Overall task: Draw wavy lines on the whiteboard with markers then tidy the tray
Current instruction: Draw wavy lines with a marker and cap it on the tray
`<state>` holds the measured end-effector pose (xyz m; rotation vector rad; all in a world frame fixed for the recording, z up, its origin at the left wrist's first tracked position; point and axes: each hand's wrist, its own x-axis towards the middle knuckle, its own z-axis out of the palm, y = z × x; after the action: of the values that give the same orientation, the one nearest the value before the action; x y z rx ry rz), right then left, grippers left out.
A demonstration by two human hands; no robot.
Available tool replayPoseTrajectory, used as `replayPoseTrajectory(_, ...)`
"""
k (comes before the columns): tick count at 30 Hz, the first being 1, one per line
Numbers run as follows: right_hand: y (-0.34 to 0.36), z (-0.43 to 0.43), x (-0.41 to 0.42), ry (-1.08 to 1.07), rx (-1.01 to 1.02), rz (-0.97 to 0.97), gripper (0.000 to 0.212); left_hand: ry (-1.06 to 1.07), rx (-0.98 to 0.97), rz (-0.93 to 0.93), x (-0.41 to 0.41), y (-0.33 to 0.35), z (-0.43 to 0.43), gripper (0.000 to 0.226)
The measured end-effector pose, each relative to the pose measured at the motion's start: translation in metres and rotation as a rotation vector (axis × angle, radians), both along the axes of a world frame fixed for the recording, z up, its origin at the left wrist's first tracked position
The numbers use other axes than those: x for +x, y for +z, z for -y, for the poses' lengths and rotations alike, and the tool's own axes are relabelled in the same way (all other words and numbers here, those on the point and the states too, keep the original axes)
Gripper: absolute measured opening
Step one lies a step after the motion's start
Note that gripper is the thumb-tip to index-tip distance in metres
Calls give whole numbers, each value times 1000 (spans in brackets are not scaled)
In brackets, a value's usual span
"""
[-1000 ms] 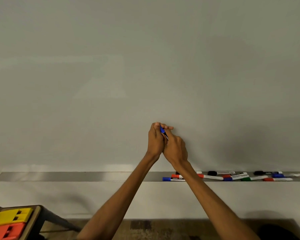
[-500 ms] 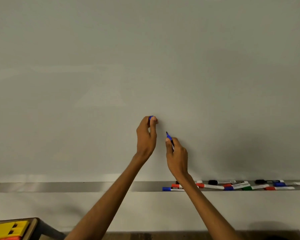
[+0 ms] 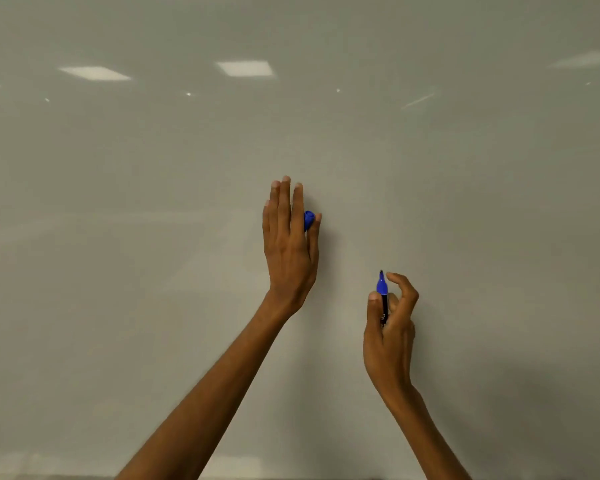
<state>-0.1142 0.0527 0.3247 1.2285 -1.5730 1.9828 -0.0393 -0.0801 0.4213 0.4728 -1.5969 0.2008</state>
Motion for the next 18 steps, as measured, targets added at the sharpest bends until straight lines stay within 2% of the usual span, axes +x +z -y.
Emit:
replayPoseTrajectory(2, 28, 3, -7, 3, -30, -54, 18, 67, -18, 13, -4, 22, 9, 54)
replayPoseTrajectory(5, 76, 10, -17, 47, -66, -128, 22, 105, -11, 45, -9, 43, 18, 57)
replayPoseTrajectory(9, 141, 7, -18, 344, -131, -58, 30, 125, -6, 102, -14, 61, 25, 60)
replayPoseTrajectory(12, 173, 4, -22, 490, -161, -128, 32, 158, 2, 116, -14, 66, 27, 61)
replayPoseTrajectory(15, 187, 7, -26, 509, -152, -158, 19, 164, 2, 122, -14, 66, 26, 63)
replayPoseTrajectory(18, 190, 14, -30, 442, -217, -150, 30, 182, 4, 108, -15, 65, 25, 63)
